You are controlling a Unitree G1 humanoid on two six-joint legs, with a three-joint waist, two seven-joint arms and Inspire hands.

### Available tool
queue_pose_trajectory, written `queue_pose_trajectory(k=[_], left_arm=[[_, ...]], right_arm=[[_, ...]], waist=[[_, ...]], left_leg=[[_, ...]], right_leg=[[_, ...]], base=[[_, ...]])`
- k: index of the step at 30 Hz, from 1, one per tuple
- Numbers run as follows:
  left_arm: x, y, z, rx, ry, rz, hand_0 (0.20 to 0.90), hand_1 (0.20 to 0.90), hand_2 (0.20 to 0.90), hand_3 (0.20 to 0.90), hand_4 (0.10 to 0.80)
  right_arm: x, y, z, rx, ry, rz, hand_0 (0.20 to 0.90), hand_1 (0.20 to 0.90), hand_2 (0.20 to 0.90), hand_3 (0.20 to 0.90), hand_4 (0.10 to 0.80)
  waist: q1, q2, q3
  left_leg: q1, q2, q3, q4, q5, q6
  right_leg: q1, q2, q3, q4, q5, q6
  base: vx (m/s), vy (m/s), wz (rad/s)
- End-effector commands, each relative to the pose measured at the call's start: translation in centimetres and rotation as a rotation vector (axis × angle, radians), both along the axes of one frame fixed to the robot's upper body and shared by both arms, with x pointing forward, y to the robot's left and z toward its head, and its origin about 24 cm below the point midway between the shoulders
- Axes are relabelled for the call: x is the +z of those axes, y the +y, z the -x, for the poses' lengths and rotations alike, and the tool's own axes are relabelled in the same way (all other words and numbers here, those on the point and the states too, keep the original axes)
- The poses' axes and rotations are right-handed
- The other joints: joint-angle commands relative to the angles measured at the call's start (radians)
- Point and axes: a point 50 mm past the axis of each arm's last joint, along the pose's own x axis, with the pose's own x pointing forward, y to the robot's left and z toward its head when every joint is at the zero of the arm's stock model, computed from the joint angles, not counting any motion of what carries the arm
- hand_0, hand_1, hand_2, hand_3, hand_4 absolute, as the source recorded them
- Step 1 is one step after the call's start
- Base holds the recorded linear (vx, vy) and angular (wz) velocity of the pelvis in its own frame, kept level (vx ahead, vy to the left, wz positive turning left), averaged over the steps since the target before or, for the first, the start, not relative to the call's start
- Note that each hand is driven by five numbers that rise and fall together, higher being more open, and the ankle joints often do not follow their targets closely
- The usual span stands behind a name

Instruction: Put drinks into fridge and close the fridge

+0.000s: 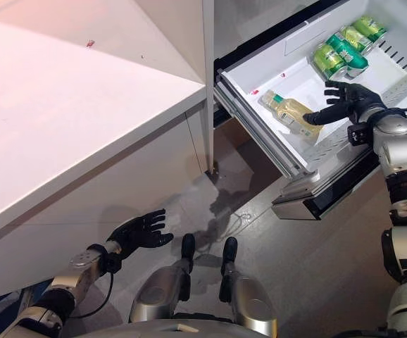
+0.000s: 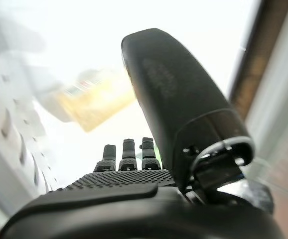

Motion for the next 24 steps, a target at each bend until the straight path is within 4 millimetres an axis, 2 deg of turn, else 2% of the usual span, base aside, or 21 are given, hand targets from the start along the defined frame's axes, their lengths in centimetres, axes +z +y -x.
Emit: queue_pose_trajectory(k=[1, 5, 9, 14, 16, 18, 21, 24], left_arm=[[0.3, -0.5, 1.3, -0.031, -0.061, 0.023, 0.9, 0.9, 0.9, 0.9, 0.8], [-1.1, -0.9, 3.0, 0.005, 0.0, 0.035, 0.9, 0.9, 0.9, 0.9, 0.8], [-3.3, -0.1, 5.0, 0.12, 0.121, 0.024, 0.9, 0.9, 0.9, 0.9, 0.8], [-6.3, 3.0, 9.0, 0.328, 0.325, -0.101, 0.9, 0.9, 0.9, 0.9, 0.8], [-6.7, 3.7, 10.0, 0.371, 0.367, -0.14, 0.9, 0.9, 0.9, 0.9, 0.8], [-7.4, 5.0, 12.1, 0.448, 0.439, -0.204, 0.9, 0.9, 0.9, 0.9, 0.8], [-8.0, 5.4, 14.1, 0.486, 0.489, -0.221, 0.9, 0.9, 0.9, 0.9, 0.8], [-8.6, 4.6, 15.4, 0.472, 0.517, -0.212, 0.9, 0.9, 0.9, 0.9, 0.8]], right_arm=[[1.3, -2.5, 2.3, -0.141, -0.128, 0.054, 0.9, 0.9, 0.9, 0.9, 0.8], [-1.6, -2.6, 3.3, -0.185, -0.151, -0.045, 0.9, 0.9, 0.9, 0.9, 0.8], [-2.1, -2.2, 3.4, -0.174, -0.19, -0.086, 0.9, 0.9, 0.9, 0.9, 0.8], [0.2, -0.9, 3.7, -0.15, -0.378, -0.102, 0.9, 0.9, 0.9, 0.9, 0.8], [0.8, -0.7, 3.7, -0.149, -0.414, -0.102, 0.9, 0.9, 0.9, 0.9, 0.8], [2.2, -0.1, 3.7, -0.146, -0.492, -0.094, 0.9, 0.9, 0.9, 0.9, 0.8], [3.3, 0.2, 4.1, -0.169, -0.583, -0.095, 0.9, 0.9, 0.9, 0.9, 0.8], [4.3, -0.4, 5.0, -0.221, -0.683, -0.09, 0.9, 0.9, 0.9, 0.9, 0.8]], waist=[[-0.026, -0.024, -0.201], [-0.025, -0.038, -0.258], [-0.029, -0.04, -0.301], [-0.039, -0.043, -0.334], [-0.043, -0.042, -0.339], [-0.057, -0.04, -0.351], [-0.075, -0.034, -0.365], [-0.093, -0.028, -0.377]], left_leg=[[-0.079, -0.016, -0.012, 0.103, -0.126, 0.027], [-0.045, -0.012, -0.007, 0.083, -0.129, 0.019], [-0.014, -0.01, -0.004, 0.063, -0.131, 0.018], [0.029, -0.011, 0.003, 0.053, -0.144, 0.022], [0.039, -0.012, 0.007, 0.047, -0.145, 0.022], [0.054, -0.008, 0.024, 0.035, -0.147, 0.022], [0.067, -0.005, 0.04, 0.024, -0.148, 0.023], [0.082, -0.005, 0.052, 0.015, -0.149, 0.024]], right_leg=[[-0.052, -0.036, -0.021, 0.12, -0.078, 0.077], [-0.013, -0.029, -0.042, 0.08, -0.073, 0.076], [0.004, -0.028, -0.038, 0.076, -0.079, 0.077], [0.037, -0.023, -0.027, 0.072, -0.092, 0.076], [0.043, -0.021, -0.022, 0.066, -0.092, 0.077], [0.051, -0.015, -0.003, 0.055, -0.091, 0.078], [0.051, -0.01, 0.022, 0.053, -0.091, 0.081], [0.053, -0.008, 0.041, 0.052, -0.089, 0.086]], base=[[0.064, 0.006, 0.09], [0.093, 0.035, 0.13], [0.086, 0.051, 0.02], [0.041, 0.05, -0.09], [-0.009, 0.057, -0.17], [-0.035, 0.081, -0.14], [-0.03, 0.077, -0.22], [-0.004, 0.064, -0.2]])
